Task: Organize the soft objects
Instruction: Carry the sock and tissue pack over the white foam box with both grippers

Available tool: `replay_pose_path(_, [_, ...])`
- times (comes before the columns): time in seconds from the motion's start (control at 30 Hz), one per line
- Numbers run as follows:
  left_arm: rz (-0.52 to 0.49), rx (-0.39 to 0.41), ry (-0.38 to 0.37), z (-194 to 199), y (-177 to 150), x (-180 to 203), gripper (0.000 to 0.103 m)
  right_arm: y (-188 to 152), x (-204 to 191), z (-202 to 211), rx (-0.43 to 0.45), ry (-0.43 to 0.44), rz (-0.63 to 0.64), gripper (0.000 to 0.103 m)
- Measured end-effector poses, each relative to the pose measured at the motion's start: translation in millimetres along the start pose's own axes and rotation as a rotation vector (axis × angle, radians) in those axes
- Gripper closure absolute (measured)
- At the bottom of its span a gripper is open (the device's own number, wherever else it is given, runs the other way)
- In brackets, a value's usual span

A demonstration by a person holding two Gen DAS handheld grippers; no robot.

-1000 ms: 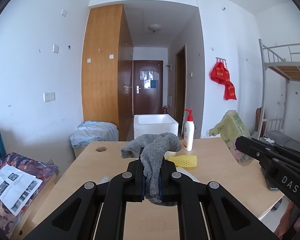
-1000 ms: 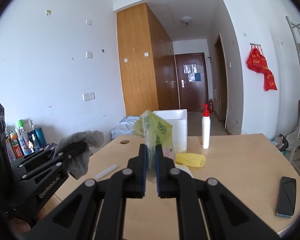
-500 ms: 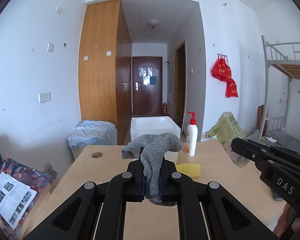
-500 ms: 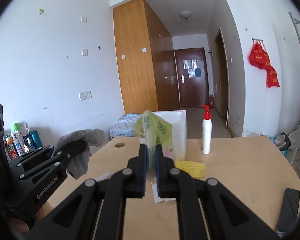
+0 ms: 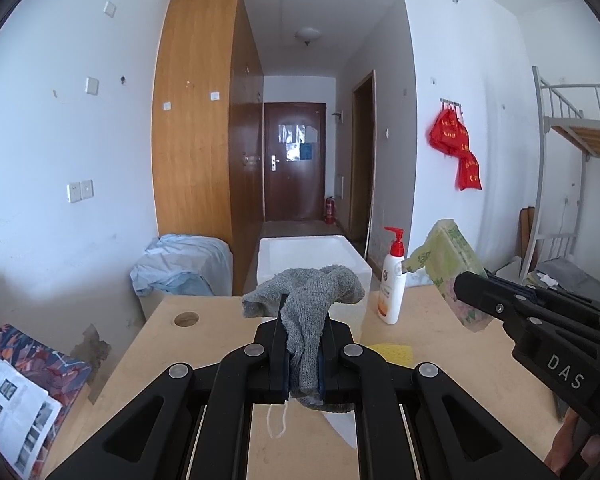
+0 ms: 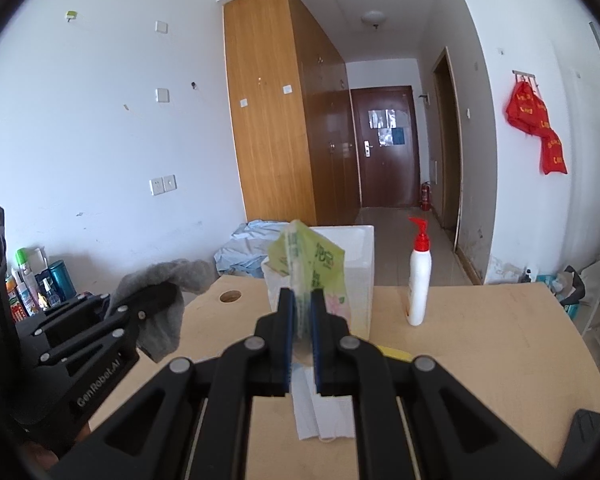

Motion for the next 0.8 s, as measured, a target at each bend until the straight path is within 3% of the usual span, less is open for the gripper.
replay_pose_path(0.8, [-0.001, -0.049, -0.032, -84, 52, -5, 0.094, 50, 13, -70, -0.041, 0.0, 0.028, 0.092])
Point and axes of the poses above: each gripper's, at about its wrist camera, not at the fingertips, and z roughly against the way its jaws point, x to its right, y to its top, the point moved 4 cm from there along -z, roughly the way its jaws point, and after that the axes turned 1 degree about y, right-handed, at the moved point
